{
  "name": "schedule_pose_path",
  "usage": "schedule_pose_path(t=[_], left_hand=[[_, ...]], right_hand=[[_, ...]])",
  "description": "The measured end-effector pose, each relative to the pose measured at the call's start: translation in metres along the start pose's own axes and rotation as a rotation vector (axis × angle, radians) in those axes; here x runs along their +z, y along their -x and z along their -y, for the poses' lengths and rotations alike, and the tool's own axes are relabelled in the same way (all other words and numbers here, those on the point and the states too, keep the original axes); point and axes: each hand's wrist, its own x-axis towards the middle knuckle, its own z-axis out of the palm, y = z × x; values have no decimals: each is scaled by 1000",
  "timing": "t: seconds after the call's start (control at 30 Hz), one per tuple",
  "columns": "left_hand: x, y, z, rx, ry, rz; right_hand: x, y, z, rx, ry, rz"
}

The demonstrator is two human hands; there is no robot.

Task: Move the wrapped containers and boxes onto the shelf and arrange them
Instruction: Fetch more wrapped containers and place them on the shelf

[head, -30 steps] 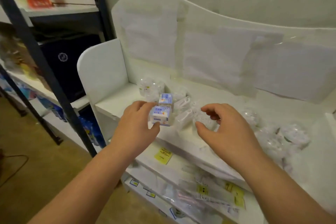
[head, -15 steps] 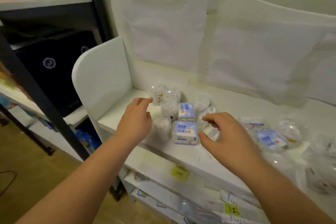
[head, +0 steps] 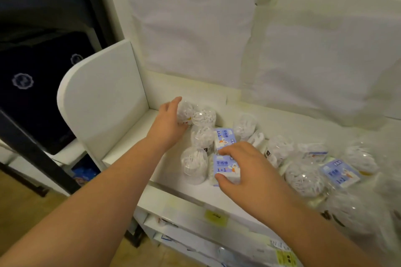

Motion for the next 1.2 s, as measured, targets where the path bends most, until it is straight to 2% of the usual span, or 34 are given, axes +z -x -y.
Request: schedule_pose_path(t=[0.2, 0.4, 0.5, 0.63, 0.7, 0.9, 1.2], left_hand=[[-9, 10, 5, -19, 104, -114], [-46, 62, 3, -36, 191, -218], [-65, 88, -3, -6, 183, -236], [-84, 116, -13, 45, 165, -255], [-91, 127, -21, 70, 167, -279], [-92, 151, -66, 140, 218, -317], [-34, 162, -169, 399, 357, -195]], right_hand=[[16, -16, 9, -58, 44, 44], [35, -34, 24, -109, 205, 148], [44, -40, 28, -84, 240, 145], [46, -40, 34, -51, 139, 86], [38, -37, 38, -41, 55, 4], [-22, -7, 32, 40, -155, -204], [-133, 90, -9, 152, -141, -432]])
